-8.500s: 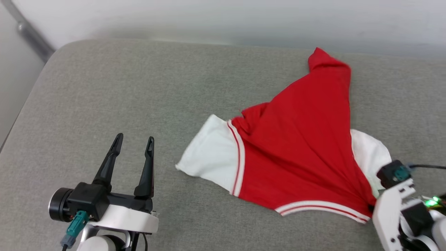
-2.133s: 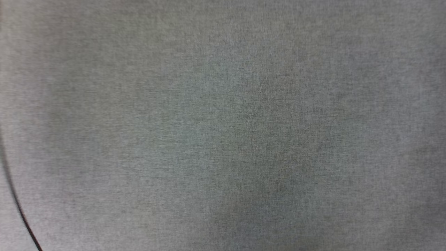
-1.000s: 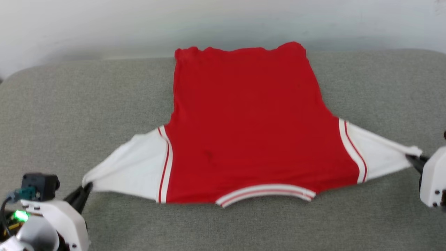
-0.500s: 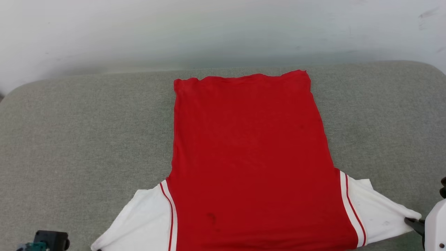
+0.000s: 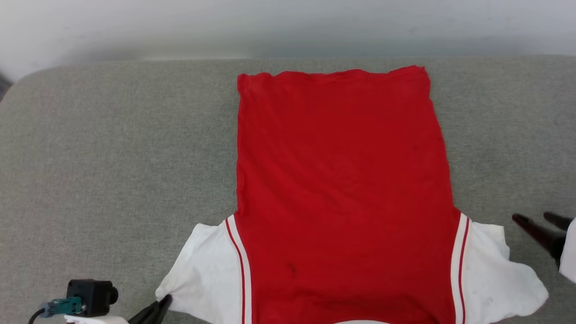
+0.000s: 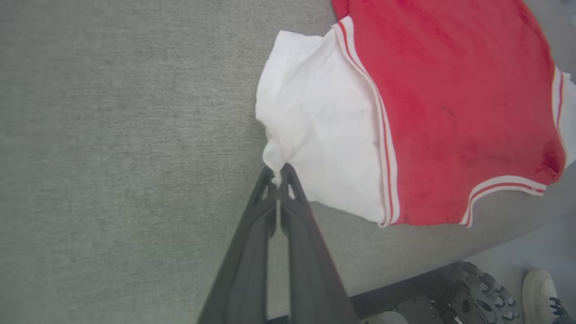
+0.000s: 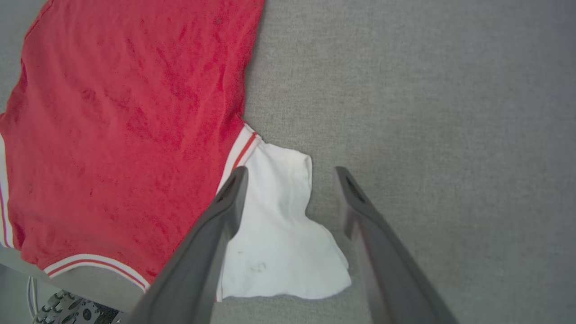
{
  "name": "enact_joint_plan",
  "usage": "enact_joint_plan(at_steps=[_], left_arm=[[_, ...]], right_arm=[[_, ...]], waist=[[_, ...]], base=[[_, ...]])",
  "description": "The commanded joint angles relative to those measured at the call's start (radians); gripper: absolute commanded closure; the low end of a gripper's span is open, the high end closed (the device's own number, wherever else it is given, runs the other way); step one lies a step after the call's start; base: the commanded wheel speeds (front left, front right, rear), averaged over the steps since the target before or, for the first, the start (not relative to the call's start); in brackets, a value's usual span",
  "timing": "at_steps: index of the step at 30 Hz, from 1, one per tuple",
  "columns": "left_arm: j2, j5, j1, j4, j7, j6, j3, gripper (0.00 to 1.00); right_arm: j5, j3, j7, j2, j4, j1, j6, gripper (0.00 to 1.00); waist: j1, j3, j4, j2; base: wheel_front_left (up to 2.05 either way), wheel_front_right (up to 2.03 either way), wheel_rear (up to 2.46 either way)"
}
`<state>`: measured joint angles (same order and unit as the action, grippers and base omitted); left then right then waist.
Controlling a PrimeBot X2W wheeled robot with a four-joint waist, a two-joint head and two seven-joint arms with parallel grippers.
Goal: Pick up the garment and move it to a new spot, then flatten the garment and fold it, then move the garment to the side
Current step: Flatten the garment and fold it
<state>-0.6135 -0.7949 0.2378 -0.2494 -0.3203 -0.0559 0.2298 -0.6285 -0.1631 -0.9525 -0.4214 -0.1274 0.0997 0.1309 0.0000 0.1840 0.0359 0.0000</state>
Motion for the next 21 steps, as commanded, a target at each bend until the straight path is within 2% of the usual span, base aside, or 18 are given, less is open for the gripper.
enact_joint_plan(at_steps=[1, 7, 14, 21], left_arm=[[0.011, -0.013, 0.002, -0.028, -0.007, -0.002, 0.006, 1.00], [0.006, 0.004, -0.029, -0.154, -0.027, 0.002, 0.030, 1.00], [0.019, 0.048, -0.102, -0.258, -0.045, 0.024, 0.089, 1.00], [0.051, 0.079, -0.162, -0.292, -0.034, 0.053, 0.139, 1.00]], right_arm=[[-0.006, -0.003, -0.017, 0.004, -0.025, 0.048, 0.000, 0.00], [0.026, -0.011, -0.149, 0.002, -0.043, 0.291, 0.000, 0.00], [0.162, -0.035, -0.312, -0.005, 0.090, 0.601, 0.000, 0.00], [0.329, -0.055, -0.392, -0.034, 0.214, 0.837, 0.000, 0.00]], waist=[[0.0000, 0.050, 0.037, 0.0000], [0.0000, 0.179, 0.115, 0.0000], [0.0000, 0.319, 0.236, 0.0000], [0.0000, 0.425, 0.340, 0.0000]], base=[[0.00, 0.00, 0.00], [0.00, 0.00, 0.00], [0.00, 0.00, 0.00], [0.00, 0.00, 0.00]])
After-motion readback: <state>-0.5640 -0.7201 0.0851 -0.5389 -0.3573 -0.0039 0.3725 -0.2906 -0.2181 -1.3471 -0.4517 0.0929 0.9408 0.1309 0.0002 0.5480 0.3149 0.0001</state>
